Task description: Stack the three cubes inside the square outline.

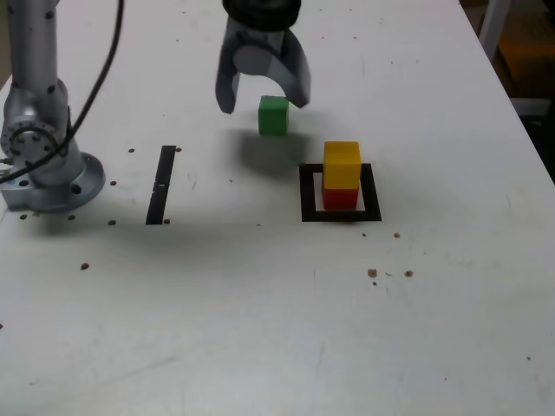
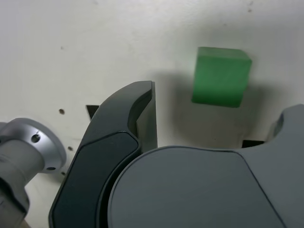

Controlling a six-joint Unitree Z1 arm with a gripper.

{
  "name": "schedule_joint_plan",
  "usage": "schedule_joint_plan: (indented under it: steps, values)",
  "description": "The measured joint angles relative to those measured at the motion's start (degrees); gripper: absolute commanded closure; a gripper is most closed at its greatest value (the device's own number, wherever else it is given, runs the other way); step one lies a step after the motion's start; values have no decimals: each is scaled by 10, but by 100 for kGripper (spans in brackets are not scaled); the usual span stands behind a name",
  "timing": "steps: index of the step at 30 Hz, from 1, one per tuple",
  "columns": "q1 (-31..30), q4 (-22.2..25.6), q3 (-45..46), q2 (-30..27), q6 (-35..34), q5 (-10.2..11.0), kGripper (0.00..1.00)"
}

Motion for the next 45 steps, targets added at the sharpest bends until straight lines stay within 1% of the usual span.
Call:
schedule_joint_plan:
  steps: [3, 7, 9, 14, 17, 19, 22, 23, 28, 32, 36, 40, 45]
  values:
    - [0, -8, -11, 29, 8, -4, 1]
    - [0, -10, -18, 54, 10, -4, 4]
    - [1, -20, -17, 70, 13, -4, 6]
    - [2, -34, -13, 73, 12, -4, 10]
    - [3, -39, -13, 74, 9, 2, 15]
    - [3, -43, -14, 77, 9, 6, 19]
    - [3, -50, -19, 90, 8, 18, 26]
    - [3, -51, -22, 94, 8, 25, 28]
    - [3, -52, -31, 97, 8, 43, 37]
    - [3, -51, -40, 100, 8, 55, 48]
    - [3, -47, -42, 101, 8, 59, 59]
    - [3, -44, -44, 101, 8, 56, 69]
    - [3, -42, -46, 100, 11, 48, 76]
